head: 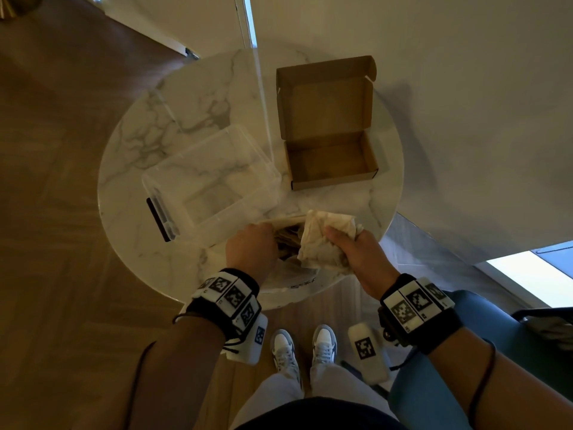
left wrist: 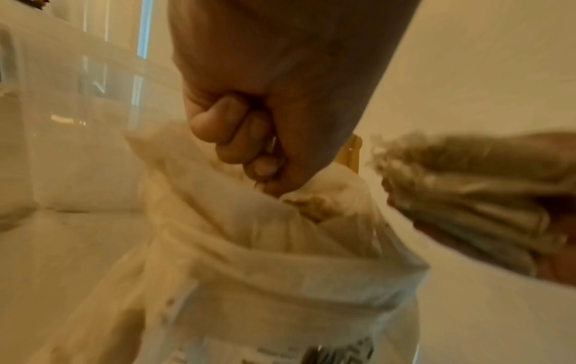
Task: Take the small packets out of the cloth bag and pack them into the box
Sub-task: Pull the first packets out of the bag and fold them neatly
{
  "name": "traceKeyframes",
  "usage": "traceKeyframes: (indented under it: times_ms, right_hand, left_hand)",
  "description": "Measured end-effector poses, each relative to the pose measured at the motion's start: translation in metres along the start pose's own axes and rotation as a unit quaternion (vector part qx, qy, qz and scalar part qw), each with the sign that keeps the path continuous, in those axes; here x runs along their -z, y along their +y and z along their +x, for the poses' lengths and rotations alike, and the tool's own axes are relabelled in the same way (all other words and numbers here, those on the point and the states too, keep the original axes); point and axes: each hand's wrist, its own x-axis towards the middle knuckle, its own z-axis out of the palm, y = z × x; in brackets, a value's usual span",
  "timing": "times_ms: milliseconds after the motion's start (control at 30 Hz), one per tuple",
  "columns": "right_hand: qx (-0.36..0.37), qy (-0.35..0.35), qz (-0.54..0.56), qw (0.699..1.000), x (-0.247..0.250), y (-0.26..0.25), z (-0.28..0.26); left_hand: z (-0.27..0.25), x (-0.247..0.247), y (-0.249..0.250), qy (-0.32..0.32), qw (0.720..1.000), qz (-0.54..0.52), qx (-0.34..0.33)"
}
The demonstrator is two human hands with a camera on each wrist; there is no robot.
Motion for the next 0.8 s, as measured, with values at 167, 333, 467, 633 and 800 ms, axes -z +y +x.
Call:
traceKeyframes:
  times_ms: [167,333,467,633,800]
  right_hand:
    - [0.001,0.020,-0.017,1.000,0.000,0.002,0.001]
    - [0.015,0.030,-0.033,0.999,-0.004,0.001,-0.001]
    - [0.023,0.034,-0.045,0.998,-0.008,0.001,-0.001]
    - [-0.021,-0.034,0.023,0.999,-0.017,-0.004,-0.005]
    - [-0.066,-0.046,0.075,0.994,-0.024,-0.003,-0.008]
  left_hand:
    - [-0.009,0.026,-0.011,0.089,0.983,-0.154,-0.040]
    - [-0.015,0.053,-0.016,0.045,0.919,-0.386,-0.062]
    - [-0.022,0.076,-0.007,-0.024,0.813,-0.579,-0.066]
    - [-0.023,0.071,0.017,-0.059,0.847,-0.528,-0.025]
    - [-0.028,0.062,0.023,-0.058,0.885,-0.462,0.015]
